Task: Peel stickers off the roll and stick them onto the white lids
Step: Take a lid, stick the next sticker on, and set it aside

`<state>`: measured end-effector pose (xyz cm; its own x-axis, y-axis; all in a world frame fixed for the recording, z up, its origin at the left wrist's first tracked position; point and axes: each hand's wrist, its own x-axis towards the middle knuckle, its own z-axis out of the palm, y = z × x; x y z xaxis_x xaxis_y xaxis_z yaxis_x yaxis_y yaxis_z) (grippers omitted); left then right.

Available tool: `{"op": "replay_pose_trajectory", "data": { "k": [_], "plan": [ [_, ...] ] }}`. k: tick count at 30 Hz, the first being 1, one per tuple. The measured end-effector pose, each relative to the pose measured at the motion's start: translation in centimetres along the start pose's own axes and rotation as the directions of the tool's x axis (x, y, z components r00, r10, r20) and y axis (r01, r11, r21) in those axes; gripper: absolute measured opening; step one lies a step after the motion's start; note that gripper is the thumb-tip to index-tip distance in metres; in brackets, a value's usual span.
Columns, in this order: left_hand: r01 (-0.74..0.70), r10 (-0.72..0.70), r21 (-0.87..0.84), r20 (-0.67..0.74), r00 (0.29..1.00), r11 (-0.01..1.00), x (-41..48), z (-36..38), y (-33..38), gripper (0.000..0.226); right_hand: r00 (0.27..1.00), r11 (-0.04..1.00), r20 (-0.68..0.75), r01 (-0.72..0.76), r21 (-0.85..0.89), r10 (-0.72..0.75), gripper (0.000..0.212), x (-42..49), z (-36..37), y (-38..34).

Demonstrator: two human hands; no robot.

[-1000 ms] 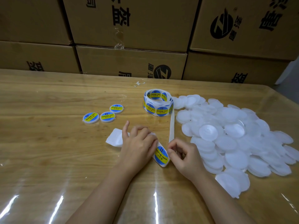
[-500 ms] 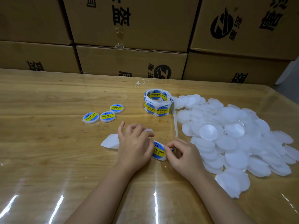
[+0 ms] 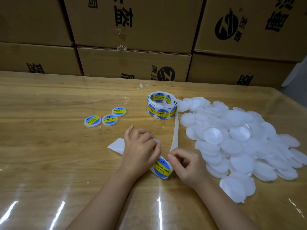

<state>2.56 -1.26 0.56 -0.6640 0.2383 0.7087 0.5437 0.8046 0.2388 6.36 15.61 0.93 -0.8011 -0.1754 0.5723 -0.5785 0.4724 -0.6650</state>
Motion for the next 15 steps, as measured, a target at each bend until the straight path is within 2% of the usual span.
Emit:
{"op": "replay_pose_trajectory", "data": {
  "k": [3,8,12,15],
  "plan": [
    [0.001,-0.001,0.004,0.003,1.000,1.000,0.0,0.1,-0.1,0.033,1.000,1.000,0.025,0.009,0.011,-0.009,0.013,-0.1,0.2,-0.2],
    [0.117,-0.117,-0.011,-0.002,0.993,0.993,0.2,-0.1,-0.4,0.037,0.999,0.996,0.035,-0.031,-0.078,0.034,0.011,0.2,0.1,0.7],
    [0.203,-0.197,-0.162,0.050,0.979,0.966,0.2,-0.3,-0.6,0.043,0.998,0.996,0.005,-0.061,-0.069,0.062,0.016,0.5,0.4,1.1],
    [0.257,-0.233,-0.327,0.112,0.966,0.910,0.1,-0.5,-0.6,0.042,0.990,0.991,-0.045,-0.131,-0.009,0.130,0.013,0.8,0.2,1.5]
  ]
}}
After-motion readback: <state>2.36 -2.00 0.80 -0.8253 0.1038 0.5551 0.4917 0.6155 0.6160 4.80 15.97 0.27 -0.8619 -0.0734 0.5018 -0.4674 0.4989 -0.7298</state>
